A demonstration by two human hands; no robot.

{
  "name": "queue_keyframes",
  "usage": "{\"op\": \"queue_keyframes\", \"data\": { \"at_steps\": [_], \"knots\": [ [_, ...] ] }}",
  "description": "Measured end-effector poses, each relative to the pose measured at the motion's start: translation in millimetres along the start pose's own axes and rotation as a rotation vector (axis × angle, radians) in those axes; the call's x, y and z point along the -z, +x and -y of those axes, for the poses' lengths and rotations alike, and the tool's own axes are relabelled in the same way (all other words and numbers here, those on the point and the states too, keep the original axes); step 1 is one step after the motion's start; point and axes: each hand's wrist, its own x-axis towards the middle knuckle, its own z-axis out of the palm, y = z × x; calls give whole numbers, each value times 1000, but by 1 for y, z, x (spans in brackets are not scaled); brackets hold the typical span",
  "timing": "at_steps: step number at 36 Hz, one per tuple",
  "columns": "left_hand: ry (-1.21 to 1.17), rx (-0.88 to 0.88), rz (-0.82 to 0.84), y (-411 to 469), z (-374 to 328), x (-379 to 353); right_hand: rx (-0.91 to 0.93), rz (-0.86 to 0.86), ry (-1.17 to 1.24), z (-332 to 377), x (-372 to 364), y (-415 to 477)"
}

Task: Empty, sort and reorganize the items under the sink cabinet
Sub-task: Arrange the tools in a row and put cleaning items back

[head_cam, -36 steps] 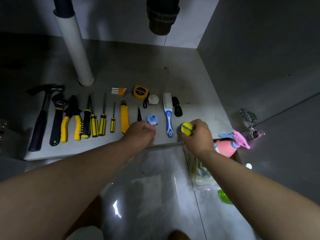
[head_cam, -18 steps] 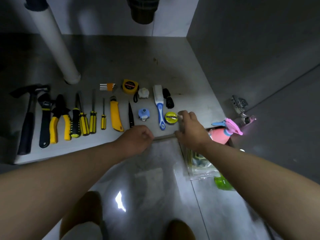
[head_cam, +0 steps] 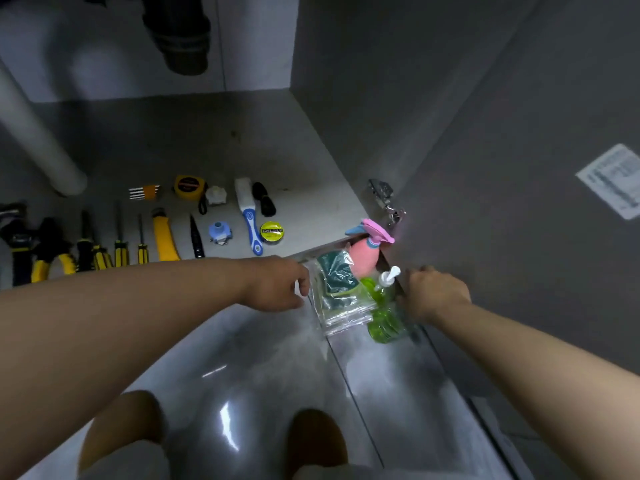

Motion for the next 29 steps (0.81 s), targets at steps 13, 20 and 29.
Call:
{"op": "queue_keyframes", "data": {
  "at_steps": [13, 20, 29],
  "knots": [
    [33, 12, 46, -15, -40, 1, 112, -117, 235, -19, 10, -52],
    [-312, -118, -90, -8, -57, -1, 309, -299, 542, -8, 98, -82],
    [-615, -42, -475, 6, -30, 4, 386, -87, 1359, 23, 120, -54]
  ]
}}
